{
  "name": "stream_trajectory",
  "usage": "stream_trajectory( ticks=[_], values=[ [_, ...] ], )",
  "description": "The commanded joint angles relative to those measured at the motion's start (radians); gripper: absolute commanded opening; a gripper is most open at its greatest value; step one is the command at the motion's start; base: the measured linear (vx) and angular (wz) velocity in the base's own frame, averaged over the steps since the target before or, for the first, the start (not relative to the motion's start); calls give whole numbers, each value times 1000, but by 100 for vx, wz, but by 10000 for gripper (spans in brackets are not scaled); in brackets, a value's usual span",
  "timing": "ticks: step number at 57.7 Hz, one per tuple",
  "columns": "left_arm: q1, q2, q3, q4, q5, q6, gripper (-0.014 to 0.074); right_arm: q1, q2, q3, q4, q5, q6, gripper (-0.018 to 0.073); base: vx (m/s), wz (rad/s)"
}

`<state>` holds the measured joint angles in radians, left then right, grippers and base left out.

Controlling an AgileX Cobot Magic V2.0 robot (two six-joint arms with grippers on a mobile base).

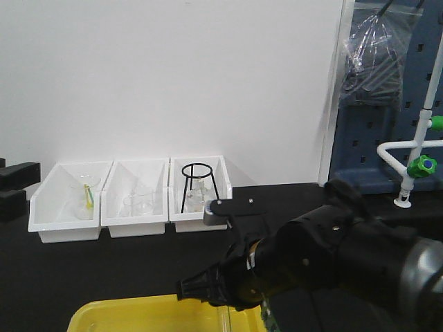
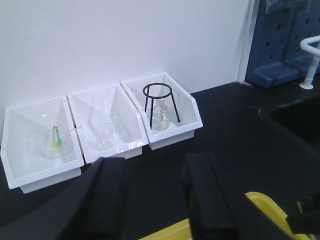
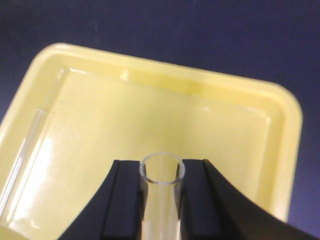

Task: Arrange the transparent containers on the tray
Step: 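Lower the right gripper's tube into the yellow tray and open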

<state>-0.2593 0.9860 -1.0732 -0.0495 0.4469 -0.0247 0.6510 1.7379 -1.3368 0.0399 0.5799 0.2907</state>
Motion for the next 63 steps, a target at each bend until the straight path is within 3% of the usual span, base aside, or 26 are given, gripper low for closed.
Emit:
stream_trajectory(
  ticks=[1, 29, 38, 55, 63],
  values=[
    [-6, -18, -27, -5, -50, -1, 407, -3, 17, -38, 32, -85, -2, -11, 0, 0],
    [-6, -18, -27, -5, -37, -1, 407, -3, 206, -38, 31, -249, 54, 16, 0, 0],
    [-6, -18, -27, -5, -19, -1, 407, -3, 250, -38, 27, -265, 52, 128, 0, 0],
    [-6, -18, -26, -5, -13, -1, 407, -3, 271, -38, -1, -298, 50, 522, 0, 0],
    [-6, -18, -26, -5, -11, -1, 406, -3, 234, -40, -33, -297, 49, 577, 0, 0]
  ],
)
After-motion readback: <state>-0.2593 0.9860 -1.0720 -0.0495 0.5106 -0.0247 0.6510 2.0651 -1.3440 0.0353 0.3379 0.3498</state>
